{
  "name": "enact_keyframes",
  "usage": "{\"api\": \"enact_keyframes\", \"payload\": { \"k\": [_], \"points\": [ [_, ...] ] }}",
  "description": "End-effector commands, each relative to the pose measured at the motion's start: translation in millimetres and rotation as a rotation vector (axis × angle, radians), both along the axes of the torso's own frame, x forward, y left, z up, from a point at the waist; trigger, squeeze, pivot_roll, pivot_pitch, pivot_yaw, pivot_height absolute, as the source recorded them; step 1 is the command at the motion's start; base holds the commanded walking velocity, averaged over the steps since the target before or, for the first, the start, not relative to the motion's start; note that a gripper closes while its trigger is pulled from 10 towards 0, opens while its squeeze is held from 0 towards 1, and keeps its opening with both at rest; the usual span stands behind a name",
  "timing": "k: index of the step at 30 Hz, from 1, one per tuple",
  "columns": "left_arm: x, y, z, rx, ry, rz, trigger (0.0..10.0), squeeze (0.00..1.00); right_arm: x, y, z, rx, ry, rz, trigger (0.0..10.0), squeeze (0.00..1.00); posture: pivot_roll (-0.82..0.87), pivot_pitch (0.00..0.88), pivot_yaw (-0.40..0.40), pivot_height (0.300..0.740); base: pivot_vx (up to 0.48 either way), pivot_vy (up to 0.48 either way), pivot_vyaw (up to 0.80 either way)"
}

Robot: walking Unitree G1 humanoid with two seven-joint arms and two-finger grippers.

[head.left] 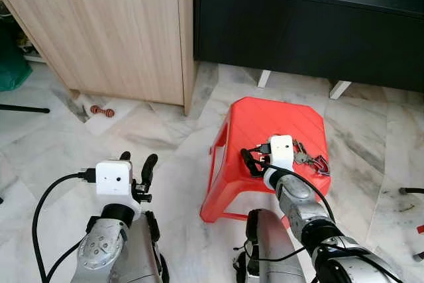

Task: Hang keys on a hook

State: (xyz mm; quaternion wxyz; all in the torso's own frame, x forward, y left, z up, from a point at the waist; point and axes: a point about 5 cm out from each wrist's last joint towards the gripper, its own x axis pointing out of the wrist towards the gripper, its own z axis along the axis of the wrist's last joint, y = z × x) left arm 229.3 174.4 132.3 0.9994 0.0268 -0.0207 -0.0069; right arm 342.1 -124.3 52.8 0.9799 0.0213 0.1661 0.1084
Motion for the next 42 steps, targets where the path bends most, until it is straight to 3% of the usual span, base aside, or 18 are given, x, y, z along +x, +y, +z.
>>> {"api": "enact_keyframes", "payload": {
  "k": [1, 11, 14, 30, 38, 42],
  "points": [
    [-3.4, -0.9, 1, -0.001, 0.003, 0.002, 10.0, 0.0, -6.1, -2.9, -10, -0.022, 0.037, -0.004, 2.5, 0.0, 0.07, 0.241, -0.118, 0.568, 0.0, 0.0, 0.0],
    [-0.5, -0.8, 0, 0.001, 0.004, -0.002, 10.0, 0.0, -8.1, -4.1, -13, -0.026, 0.046, -0.015, 2.0, 0.0, 0.06, 0.234, -0.116, 0.568, 0.0, 0.0, 0.0],
    [-0.1, -0.5, 0, 0.003, 0.004, -0.002, 10.0, 0.0, -7.8, -5.9, -13, -0.036, 0.048, -0.024, 1.0, 0.0, 0.06, 0.234, -0.117, 0.568, 0.0, 0.0, 0.0],
    [9.1, -2.1, 2, 0.033, -0.009, -0.017, 10.0, 0.0, -8.3, -9.6, -11, -0.055, 0.016, -0.021, 1.0, 0.0, 0.06, 0.203, -0.115, 0.568, 0.0, 0.0, 0.0],
    [13.6, 0.0, 4, 0.043, -0.019, -0.018, 10.0, 0.0, -6.6, -7.7, -9, -0.058, 0.022, -0.02, 0.7, 0.0, 0.06, 0.194, -0.111, 0.568, 0.0, 0.0, 0.0],
    [16.9, 0.5, 5, 0.048, -0.024, -0.019, 10.0, 0.0, -5.3, -3.9, -7, -0.05, 0.015, -0.013, 0.1, 0.0, 0.06, 0.181, -0.108, 0.568, 0.0, 0.0, 0.0]
  ]
}}
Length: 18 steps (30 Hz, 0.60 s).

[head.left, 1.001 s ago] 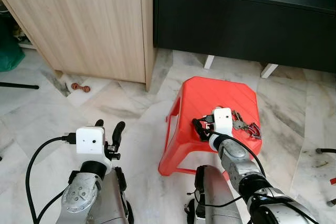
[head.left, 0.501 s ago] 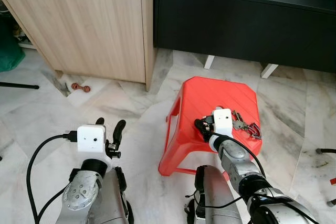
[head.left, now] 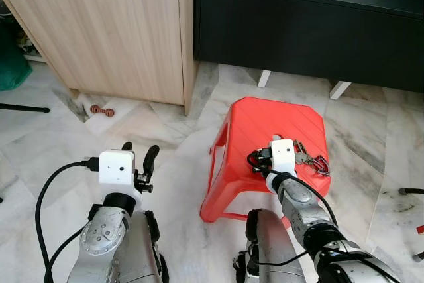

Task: Hang keys on a hook

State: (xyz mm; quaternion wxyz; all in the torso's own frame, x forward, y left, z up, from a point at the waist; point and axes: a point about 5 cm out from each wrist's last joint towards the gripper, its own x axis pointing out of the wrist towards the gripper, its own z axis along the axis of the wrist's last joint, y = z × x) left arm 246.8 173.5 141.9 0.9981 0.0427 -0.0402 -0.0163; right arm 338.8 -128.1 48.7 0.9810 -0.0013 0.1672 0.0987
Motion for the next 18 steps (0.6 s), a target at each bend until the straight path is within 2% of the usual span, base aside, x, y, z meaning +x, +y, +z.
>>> {"api": "enact_keyframes", "payload": {
  "k": [1, 18],
  "points": [
    [0.3, 1.6, -5, 0.017, 0.013, 0.001, 10.0, 0.0, -1.6, 1.0, -3, 0.003, 0.014, 0.0, 0.0, 0.0, 0.06, 0.179, -0.107, 0.568, 0.0, 0.0, 0.0],
    [16.2, 4.8, -2, 0.046, -0.009, -0.003, 10.0, 0.0, 5.6, 6.7, 9, 0.047, -0.031, 0.0, 0.0, 0.0, 0.06, 0.123, -0.1, 0.568, 0.0, 0.0, 0.0]
  ]
}}
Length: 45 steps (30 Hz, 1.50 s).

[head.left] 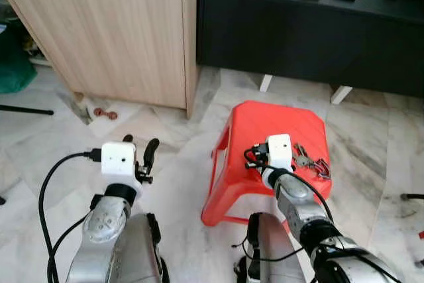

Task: Hang keys on a hook

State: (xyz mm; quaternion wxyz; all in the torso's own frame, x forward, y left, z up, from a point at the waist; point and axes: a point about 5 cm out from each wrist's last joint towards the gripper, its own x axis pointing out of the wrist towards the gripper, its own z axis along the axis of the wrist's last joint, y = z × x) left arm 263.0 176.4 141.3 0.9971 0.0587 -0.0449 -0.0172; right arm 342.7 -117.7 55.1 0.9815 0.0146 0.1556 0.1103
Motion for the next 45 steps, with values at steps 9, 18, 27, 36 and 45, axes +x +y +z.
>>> {"api": "enact_keyframes", "payload": {
  "k": [9, 18, 27, 36, 45],
  "points": [
    [2.7, 1.9, -2, 0.021, -0.006, -0.006, 10.0, 0.0, 0.0, -5.4, 3, 0.062, -0.015, -0.022, 10.0, 1.0, 0.06, 0.118, -0.095, 0.568, 0.0, 0.0, 0.0],
    [2.3, 0.9, -3, 0.02, -0.006, -0.01, 10.0, 0.0, -12.7, -10.0, -6, 0.095, 0.0, -0.067, 10.0, 1.0, 0.05, 0.121, -0.097, 0.568, 0.0, 0.0, 0.0],
    [2.7, -0.3, -5, 0.017, -0.006, -0.017, 10.0, 0.0, -28.4, -16.9, -16, 0.082, 0.034, -0.076, 10.0, 1.0, 0.05, 0.114, -0.096, 0.568, 0.0, 0.0, 0.0],
    [1.9, -1.4, -5, 0.017, -0.008, -0.024, 10.0, 0.0, -27.2, -12.7, -16, 0.088, 0.065, -0.069, 10.0, 0.0, 0.05, 0.105, -0.095, 0.568, 0.0, 0.0, 0.0],
    [-0.9, -0.5, -4, 0.019, -0.011, -0.02, 10.0, 0.0, -24.6, -9.2, -22, 0.107, 0.14, -0.071, 10.0, 0.0, 0.06, 0.127, -0.096, 0.568, 0.0, 0.0, 0.0]
  ]
}}
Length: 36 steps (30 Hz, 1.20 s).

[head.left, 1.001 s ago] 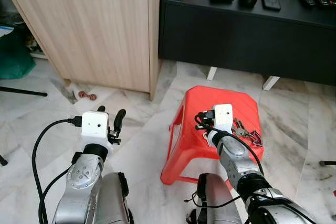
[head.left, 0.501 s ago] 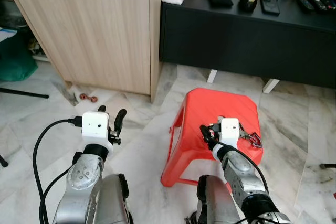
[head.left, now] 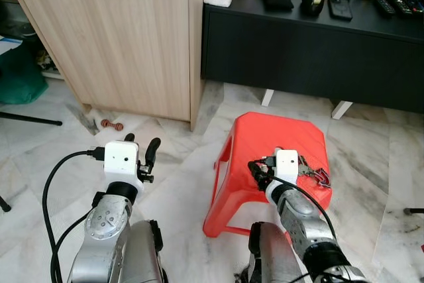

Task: Hang keys on a hook

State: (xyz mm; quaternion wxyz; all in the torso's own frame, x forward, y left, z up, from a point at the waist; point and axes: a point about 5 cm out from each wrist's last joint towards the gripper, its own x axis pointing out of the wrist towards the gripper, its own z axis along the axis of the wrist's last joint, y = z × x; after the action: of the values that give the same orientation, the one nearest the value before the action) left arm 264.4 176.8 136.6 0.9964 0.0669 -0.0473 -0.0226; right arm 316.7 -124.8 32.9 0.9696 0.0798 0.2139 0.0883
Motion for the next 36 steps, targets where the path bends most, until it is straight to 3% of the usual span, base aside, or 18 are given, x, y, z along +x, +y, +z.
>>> {"api": "enact_keyframes", "payload": {
  "k": [1, 14, 29, 36],
  "points": [
    [-3.6, -0.6, 1, 0.003, -0.006, -0.009, 10.0, 0.0, 5.4, -1.6, 3, -0.007, -0.008, -0.012, 10.0, 0.0, 0.06, 0.134, -0.097, 0.568, 0.0, 0.0, 0.0],
    [-11.9, -1.0, -2, 0.006, 0.012, -0.007, 10.0, 0.0, 16.4, 0.0, 11, -0.017, -0.024, -0.017, 10.0, 0.0, 0.07, 0.181, -0.099, 0.568, 0.0, 0.0, 0.0],
    [-16.6, -2.1, -3, 0.017, 0.026, -0.011, 10.0, 0.0, 2.5, -3.3, -12, -0.042, 0.094, -0.033, 10.0, 0.0, 0.07, 0.196, -0.098, 0.568, 0.0, 0.0, 0.0],
    [-19.9, -1.6, -3, 0.019, 0.031, -0.01, 10.0, 0.0, 2.9, -2.3, -12, -0.032, 0.082, -0.04, 10.0, 0.0, 0.07, 0.21, -0.097, 0.568, 0.0, 0.0, 0.0]
  ]
}}
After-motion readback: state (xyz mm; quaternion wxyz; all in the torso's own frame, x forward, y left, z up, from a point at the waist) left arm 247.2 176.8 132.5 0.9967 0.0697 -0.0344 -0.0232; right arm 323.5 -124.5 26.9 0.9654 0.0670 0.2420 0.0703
